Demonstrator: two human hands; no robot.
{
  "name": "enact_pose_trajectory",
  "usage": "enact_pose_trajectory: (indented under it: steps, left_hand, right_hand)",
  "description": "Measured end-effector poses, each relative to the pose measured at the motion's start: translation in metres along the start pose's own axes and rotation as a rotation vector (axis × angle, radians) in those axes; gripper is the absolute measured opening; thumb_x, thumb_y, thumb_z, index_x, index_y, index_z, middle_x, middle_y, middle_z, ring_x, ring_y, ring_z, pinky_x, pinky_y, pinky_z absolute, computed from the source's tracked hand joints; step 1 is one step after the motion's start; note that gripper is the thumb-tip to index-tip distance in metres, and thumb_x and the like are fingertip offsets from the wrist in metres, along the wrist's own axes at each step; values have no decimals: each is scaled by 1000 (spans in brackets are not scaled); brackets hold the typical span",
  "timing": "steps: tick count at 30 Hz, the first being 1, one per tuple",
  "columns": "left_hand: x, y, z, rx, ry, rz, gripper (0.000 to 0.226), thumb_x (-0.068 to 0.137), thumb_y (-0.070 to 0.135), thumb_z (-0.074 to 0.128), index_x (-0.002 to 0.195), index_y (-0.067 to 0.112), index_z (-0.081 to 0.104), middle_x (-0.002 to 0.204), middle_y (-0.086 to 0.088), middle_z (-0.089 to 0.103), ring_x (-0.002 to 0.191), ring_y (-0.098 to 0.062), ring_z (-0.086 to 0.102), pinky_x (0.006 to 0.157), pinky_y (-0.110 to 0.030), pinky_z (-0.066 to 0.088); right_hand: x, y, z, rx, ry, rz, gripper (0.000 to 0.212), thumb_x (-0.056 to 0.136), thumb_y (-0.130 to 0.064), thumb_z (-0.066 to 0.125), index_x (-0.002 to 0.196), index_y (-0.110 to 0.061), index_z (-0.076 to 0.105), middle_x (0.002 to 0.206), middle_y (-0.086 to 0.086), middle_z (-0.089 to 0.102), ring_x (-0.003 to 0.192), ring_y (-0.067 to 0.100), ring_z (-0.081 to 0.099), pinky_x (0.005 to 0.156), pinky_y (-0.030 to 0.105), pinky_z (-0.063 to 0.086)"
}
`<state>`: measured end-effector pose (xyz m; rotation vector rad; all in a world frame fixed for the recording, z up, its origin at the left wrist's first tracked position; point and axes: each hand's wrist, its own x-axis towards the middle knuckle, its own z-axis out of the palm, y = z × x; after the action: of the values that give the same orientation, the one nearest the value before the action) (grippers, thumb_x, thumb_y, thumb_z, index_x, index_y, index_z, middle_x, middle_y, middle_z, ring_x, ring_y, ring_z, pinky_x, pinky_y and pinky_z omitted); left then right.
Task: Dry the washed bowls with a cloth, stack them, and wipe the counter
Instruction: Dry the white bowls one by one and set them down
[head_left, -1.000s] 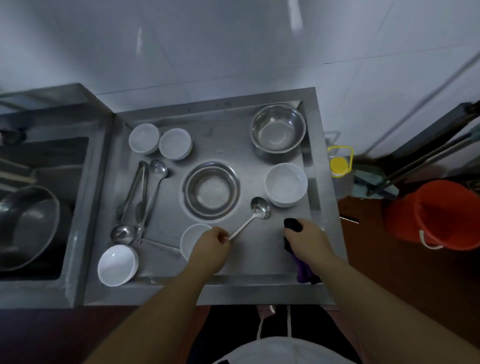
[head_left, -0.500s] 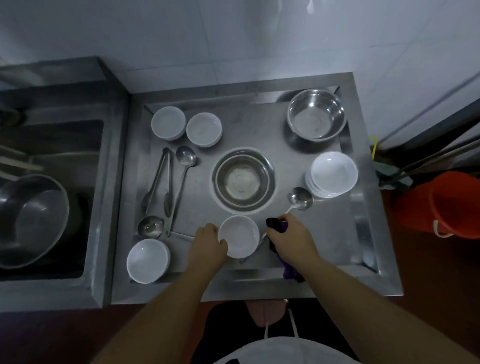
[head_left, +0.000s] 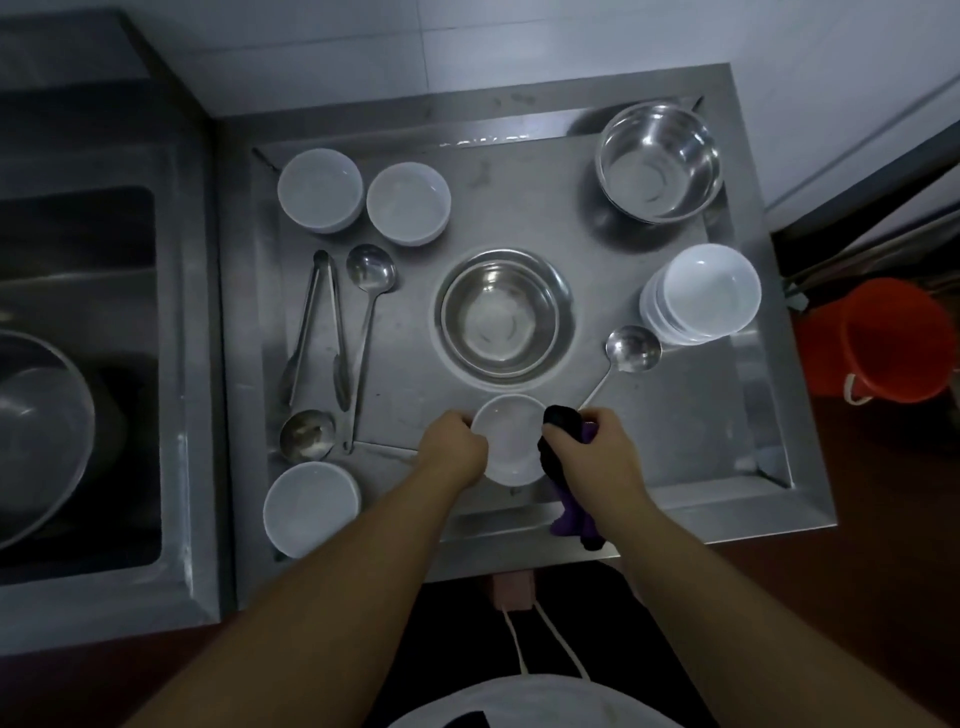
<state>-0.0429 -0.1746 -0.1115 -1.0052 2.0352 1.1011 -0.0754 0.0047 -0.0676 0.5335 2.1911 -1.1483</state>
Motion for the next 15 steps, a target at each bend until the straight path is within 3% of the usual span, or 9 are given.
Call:
enact_pose_trajectory:
  steps: [5,8,11,13,15]
  left_hand:
    - [-12,1,1,-218,-32,-44,27,94,18,61,114,6,75,105,-13,74,95,-31,69,78,-38,57]
    - [-29,6,-6,-393,-18,-86,16,90,20,63,102,13,71,103,-14,72,96,-34,70,88,-49,63]
    - [-53,15,-16,-608,-46,-93,19,89,16,64,105,8,67,111,-24,70,106,-48,69,94,-63,59]
    - [-72,23,-23,-732,-61,-66,17,94,13,68,109,7,67,115,-26,72,104,-45,73,93,-63,60]
    - [-93,33,-31,-842,-84,-24,15,96,13,70,111,9,70,112,-20,76,95,-32,78,91,-55,63]
  right_hand:
    - [-6,-5,-13,124,-26,31,41,71,-60,77,100,-37,60,102,-13,69,87,7,70,66,25,54]
    - [-9,-17,-25,278,-89,49,46,66,-59,80,102,-34,68,107,-5,73,92,18,75,75,38,63]
    - [-15,-38,-41,338,-180,26,39,67,-55,80,101,-35,73,112,1,74,96,26,76,80,49,67]
    - [-23,-54,-55,352,-225,-43,36,70,-49,79,104,-37,73,116,2,73,98,27,76,77,48,67]
    - [-35,-74,-69,327,-226,-170,38,70,-47,78,107,-40,69,115,0,71,94,23,75,62,37,65]
